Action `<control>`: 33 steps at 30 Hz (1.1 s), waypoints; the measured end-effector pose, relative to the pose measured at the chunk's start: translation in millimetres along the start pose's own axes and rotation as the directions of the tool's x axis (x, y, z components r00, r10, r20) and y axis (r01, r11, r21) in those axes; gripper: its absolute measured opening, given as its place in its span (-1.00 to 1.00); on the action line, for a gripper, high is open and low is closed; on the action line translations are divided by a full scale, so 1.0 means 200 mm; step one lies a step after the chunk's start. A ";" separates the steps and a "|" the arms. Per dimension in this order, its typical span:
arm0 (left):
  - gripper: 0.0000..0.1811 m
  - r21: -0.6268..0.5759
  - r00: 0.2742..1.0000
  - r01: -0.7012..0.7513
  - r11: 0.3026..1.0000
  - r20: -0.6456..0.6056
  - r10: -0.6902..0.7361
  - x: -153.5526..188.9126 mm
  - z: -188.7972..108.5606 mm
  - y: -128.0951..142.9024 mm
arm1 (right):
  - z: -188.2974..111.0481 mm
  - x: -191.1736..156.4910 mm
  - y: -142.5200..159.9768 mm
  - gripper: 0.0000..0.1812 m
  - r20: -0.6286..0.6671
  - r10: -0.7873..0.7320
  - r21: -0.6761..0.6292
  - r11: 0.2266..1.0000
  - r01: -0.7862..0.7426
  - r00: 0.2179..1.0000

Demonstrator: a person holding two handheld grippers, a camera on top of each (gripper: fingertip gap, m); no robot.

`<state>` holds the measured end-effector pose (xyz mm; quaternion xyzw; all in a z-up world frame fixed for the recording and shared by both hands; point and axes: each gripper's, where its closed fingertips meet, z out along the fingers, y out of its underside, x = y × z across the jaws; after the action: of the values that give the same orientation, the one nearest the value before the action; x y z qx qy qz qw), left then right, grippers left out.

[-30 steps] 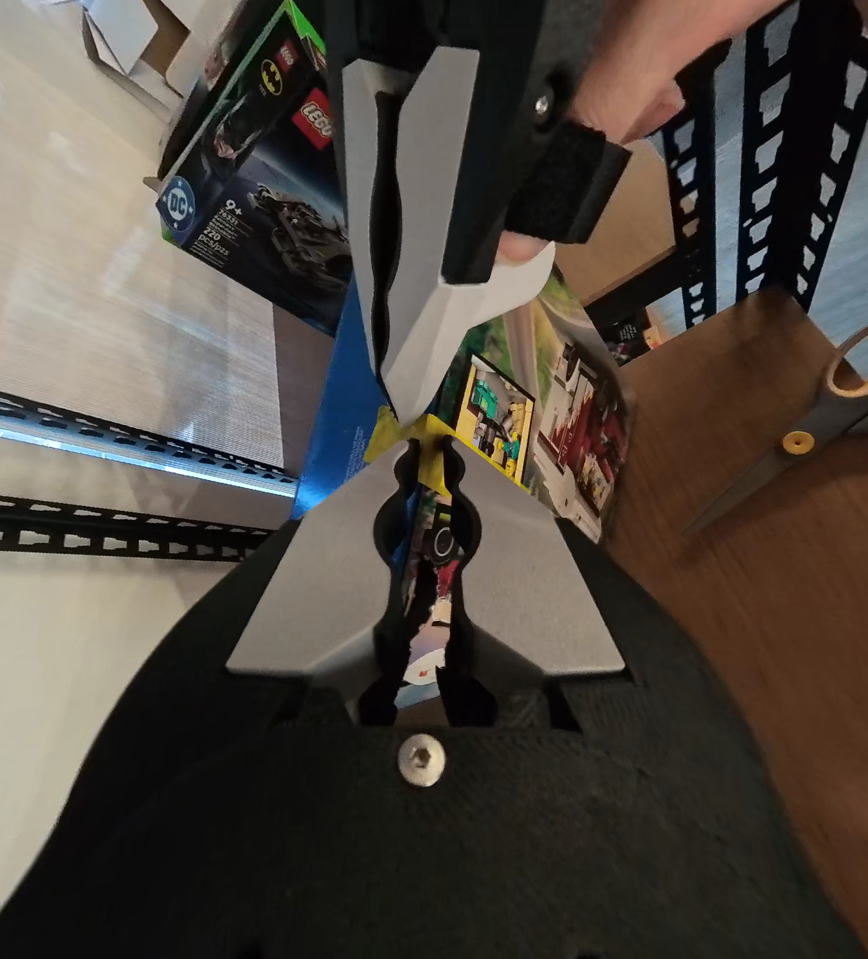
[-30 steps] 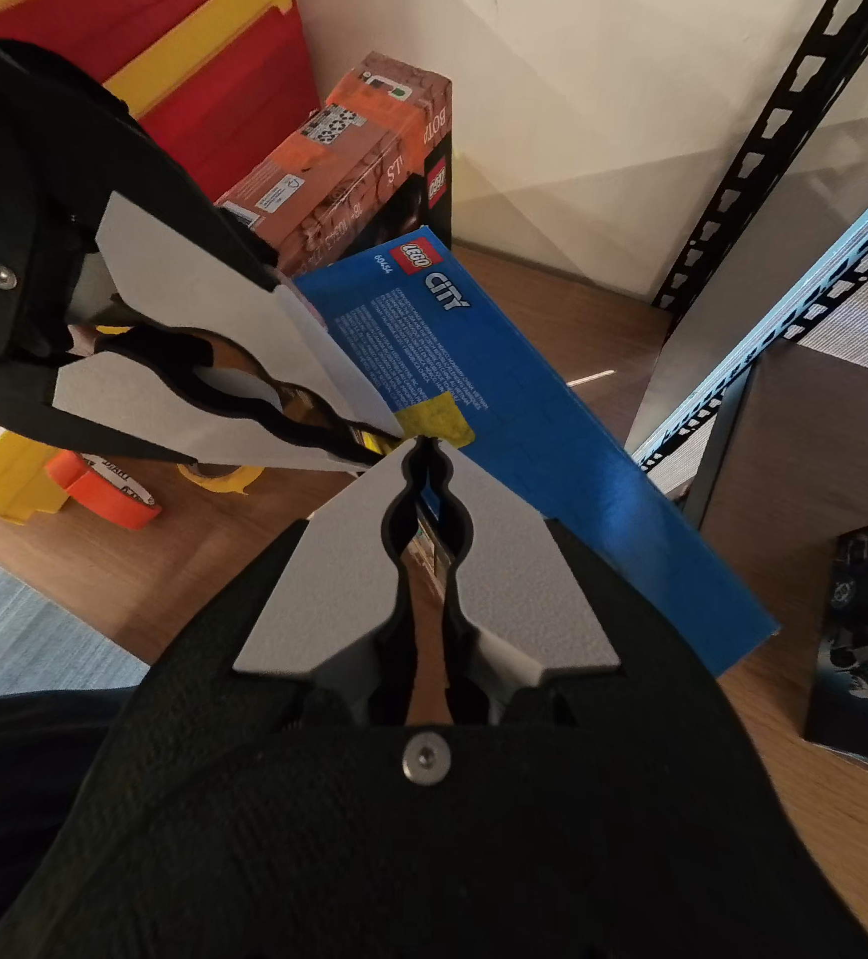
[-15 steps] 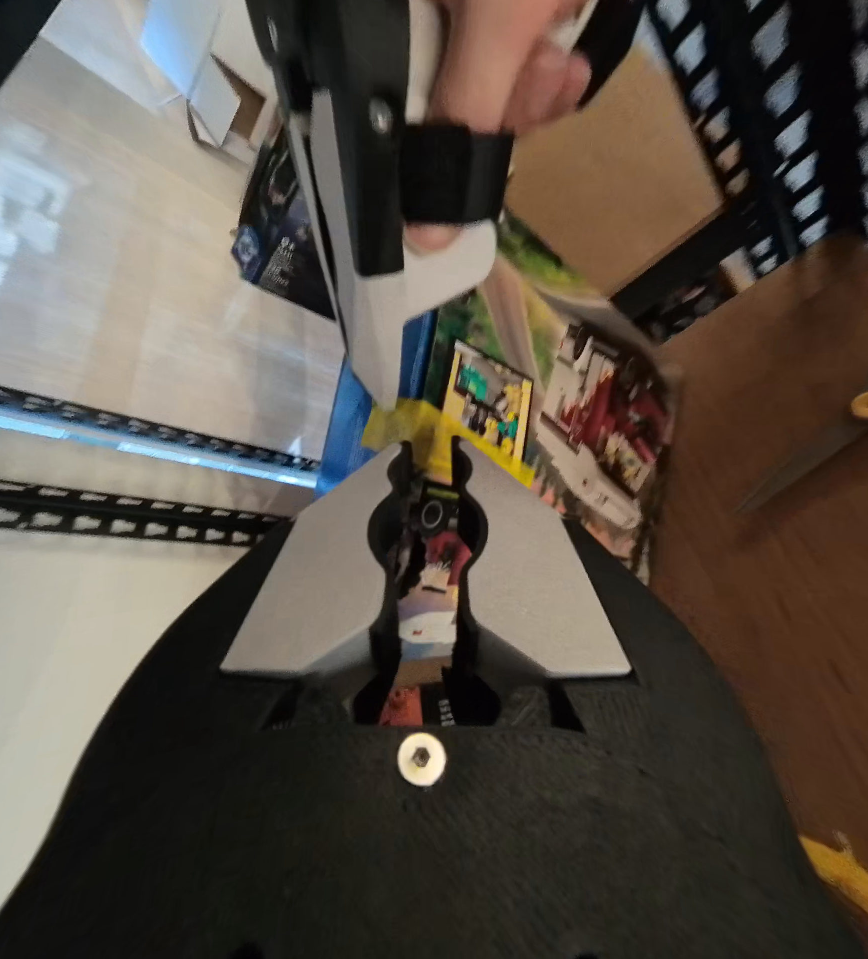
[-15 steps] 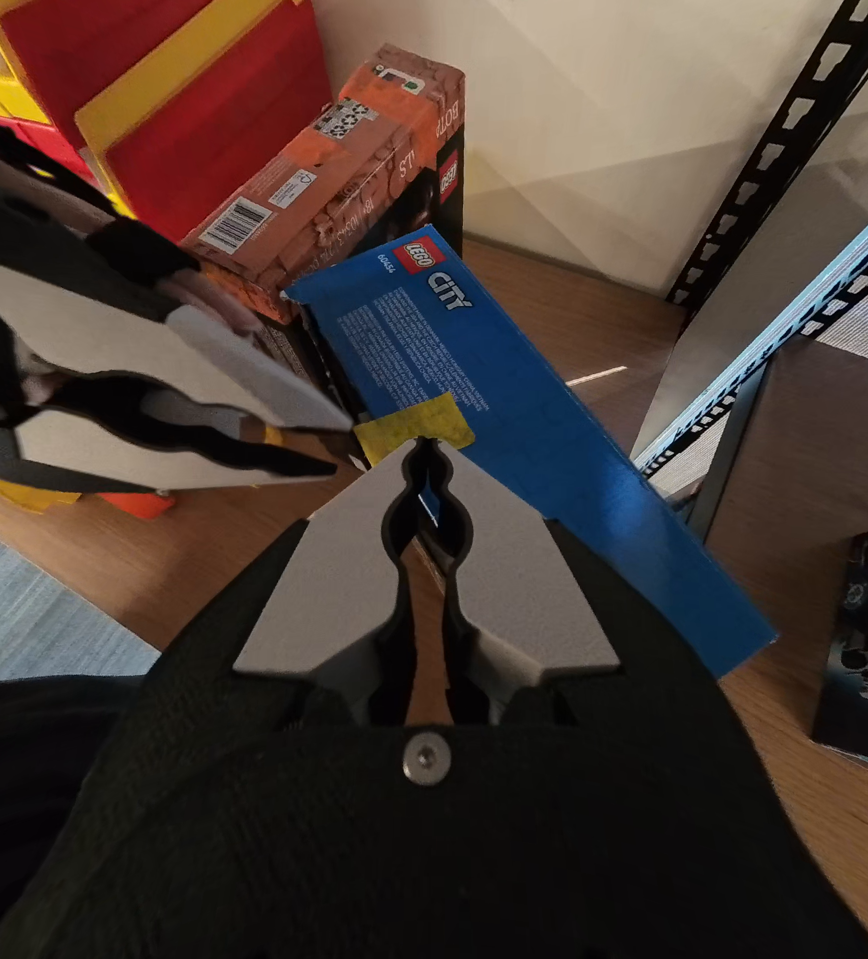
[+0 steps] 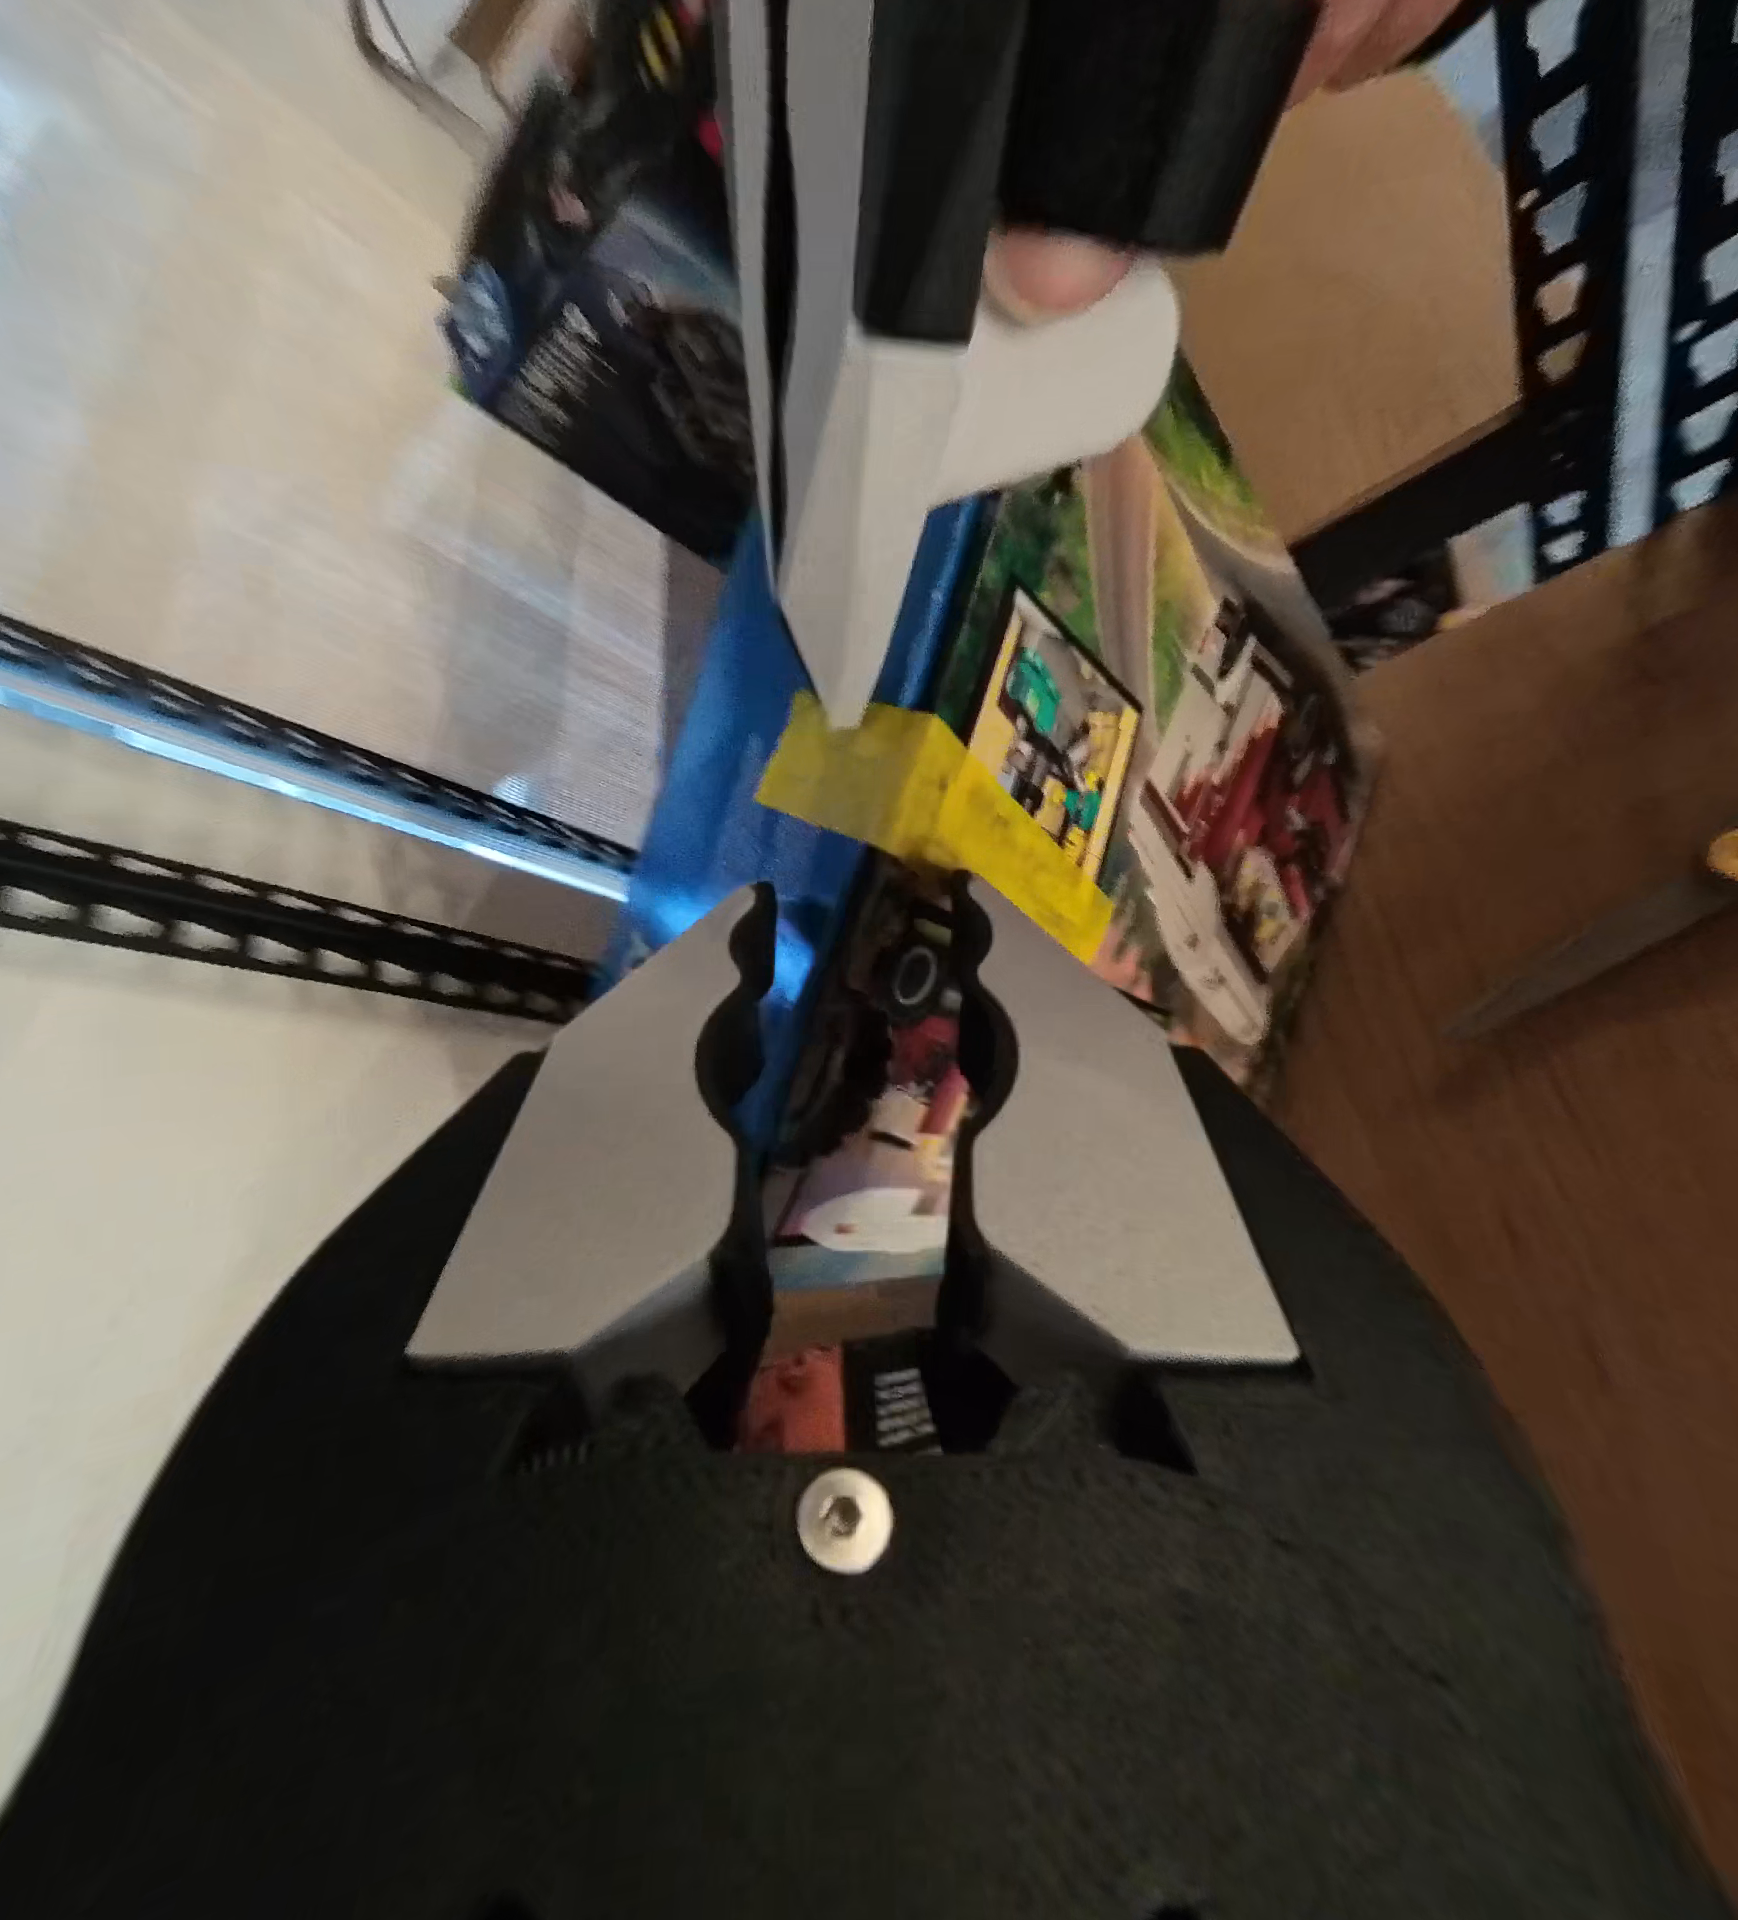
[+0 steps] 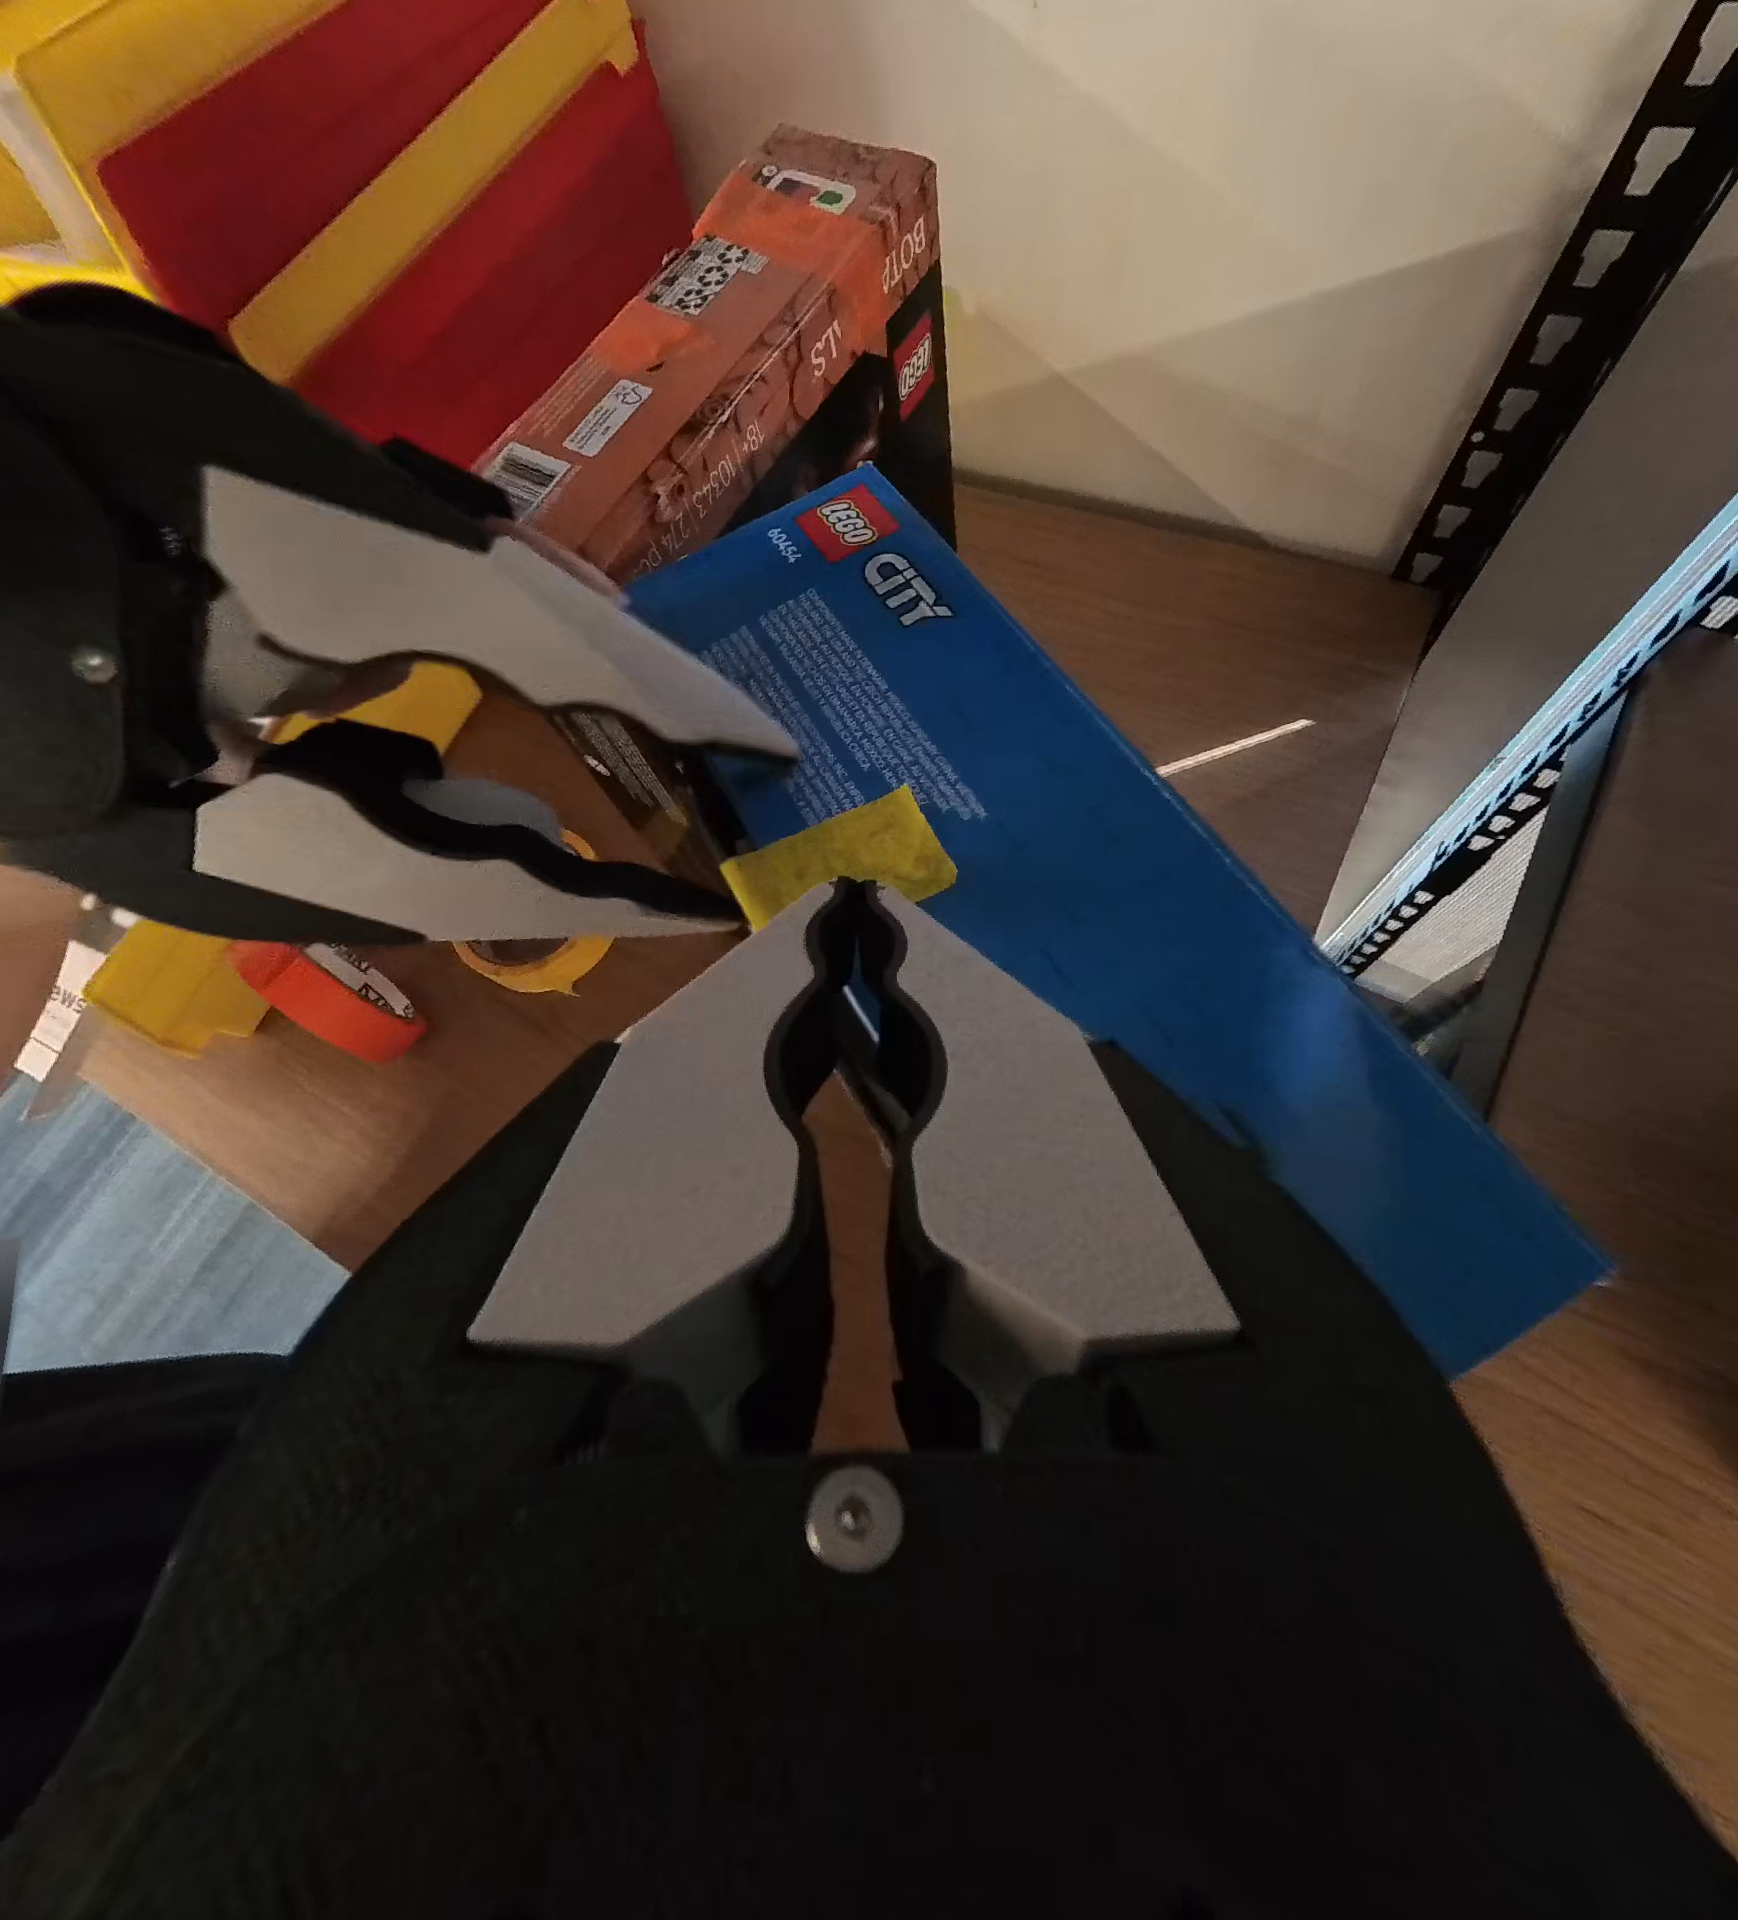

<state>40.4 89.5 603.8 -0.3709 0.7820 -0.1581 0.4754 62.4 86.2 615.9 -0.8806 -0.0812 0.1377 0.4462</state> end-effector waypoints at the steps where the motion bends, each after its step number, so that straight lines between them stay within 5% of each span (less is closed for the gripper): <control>1: -0.63 -0.002 0.999 0.039 0.999 -0.014 -0.039 0.00 0.01 0.01 | 0.00 0.00 0.00 -1.00 0.004 0.009 0.003 1.000 -0.009 1.000; 7: -0.68 0.013 0.997 0.065 0.998 -0.040 -0.065 -0.01 0.01 0.01 | 0.00 -0.04 -0.13 -1.00 0.254 0.286 0.047 0.951 -0.307 0.924; 11: -0.68 0.051 0.997 0.072 0.996 -0.037 -0.070 0.00 0.00 0.01 | 0.05 -0.05 -0.12 -1.00 0.359 0.537 -0.123 0.838 -0.531 0.763; 18: -0.69 0.046 0.998 0.055 0.997 -0.030 -0.054 0.00 0.00 0.00 | 0.11 -0.05 -0.05 -1.00 0.231 0.627 -0.287 0.775 -0.563 0.744; 24: -0.69 0.033 1.000 0.022 0.999 -0.018 -0.021 0.00 0.00 0.01 | 0.15 0.07 -0.10 -1.00 0.235 0.701 -0.259 0.713 -0.652 0.673; 29: -0.69 0.043 0.999 0.026 0.999 -0.022 -0.025 0.00 0.00 0.00 | 0.09 0.05 -0.14 -1.00 0.320 0.684 -0.243 0.728 -0.641 0.655; 33: -0.69 0.027 1.000 0.014 1.000 -0.025 -0.013 0.00 0.00 0.00 | 0.09 0.04 -0.05 -1.00 0.251 0.670 -0.295 0.740 -0.605 0.698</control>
<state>40.2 89.5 602.5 -0.3675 0.7831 -0.1767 0.4695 64.4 108.2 612.7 -0.8540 0.1416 0.4258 0.2633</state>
